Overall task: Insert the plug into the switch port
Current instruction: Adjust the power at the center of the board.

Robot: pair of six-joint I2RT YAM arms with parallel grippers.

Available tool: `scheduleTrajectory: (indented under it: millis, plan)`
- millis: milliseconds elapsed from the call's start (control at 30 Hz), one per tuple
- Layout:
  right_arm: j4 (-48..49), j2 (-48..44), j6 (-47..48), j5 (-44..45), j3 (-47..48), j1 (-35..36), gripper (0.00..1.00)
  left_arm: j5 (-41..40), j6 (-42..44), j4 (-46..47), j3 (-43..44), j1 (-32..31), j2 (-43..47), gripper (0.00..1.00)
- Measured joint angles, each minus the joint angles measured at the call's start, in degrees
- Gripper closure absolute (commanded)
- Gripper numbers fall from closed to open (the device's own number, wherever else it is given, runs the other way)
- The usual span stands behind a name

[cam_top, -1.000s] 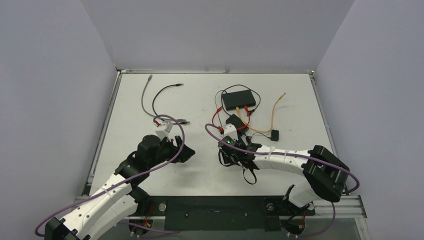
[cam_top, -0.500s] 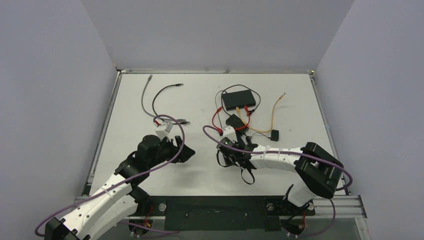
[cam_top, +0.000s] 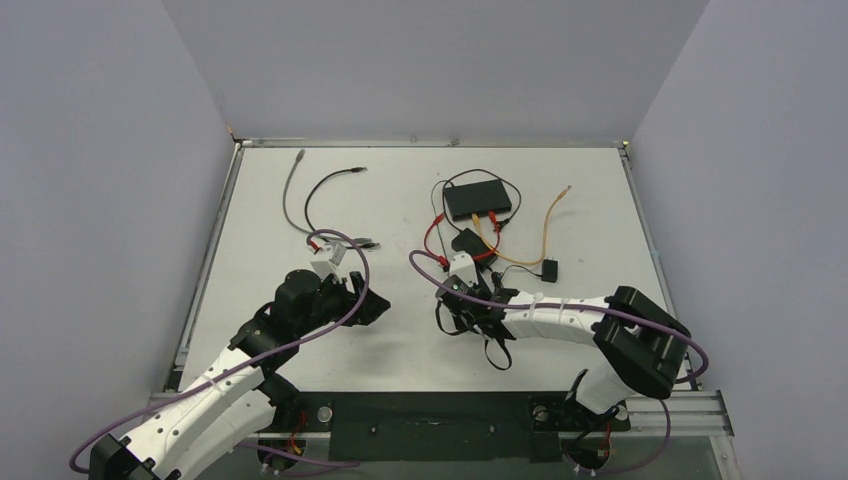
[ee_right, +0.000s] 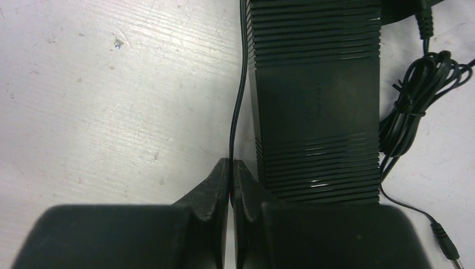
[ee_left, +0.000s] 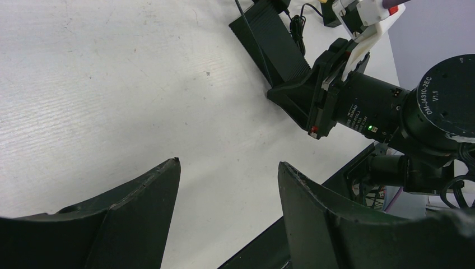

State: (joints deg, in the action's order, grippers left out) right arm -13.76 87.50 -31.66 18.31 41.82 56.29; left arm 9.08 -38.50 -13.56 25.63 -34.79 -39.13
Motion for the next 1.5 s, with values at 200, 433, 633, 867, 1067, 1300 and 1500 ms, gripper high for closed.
scheduleTrajectory:
  millis: [200, 433, 633, 867, 1067, 1300, 1500]
  plan:
    - [-2.2, -4.1, -0.5, 2.3, -0.6, 0.0, 1.0, 0.0, 0.0, 0.0, 0.0, 0.0, 0.0, 0.38]
    - [-6.1, -11.2, -0.5, 4.9, -0.6, -0.3, 1.0, 0.0, 0.0, 0.0, 0.0, 0.0, -0.2, 0.38]
    - [-9.5, -15.5, 1.1, 6.4, -0.6, -4.2, 1.0, 0.0, 0.0, 0.0, 0.0, 0.0, -0.3, 0.38]
    - [-11.9, -18.2, 5.8, 6.5, 1.1, -12.6, 1.0, 0.0, 0.0, 0.0, 0.0, 0.0, -0.4, 0.38]
    - [-11.9, -13.6, 9.4, 4.8, 9.7, -18.0, 1.0, 0.0, 0.0, 0.0, 0.0, 0.0, -0.4, 0.38]
    - [-9.4, -2.5, 10.7, 0.1, 19.5, -21.4, 1.0, 0.0, 0.0, -0.3, 0.0, 0.0, -0.4, 0.38]
    - [-8.6, 7.5, 10.7, -5.2, 29.0, -22.7, 0.96, 0.0, 0.0, -0.5, 0.0, 0.0, -0.4, 0.38]
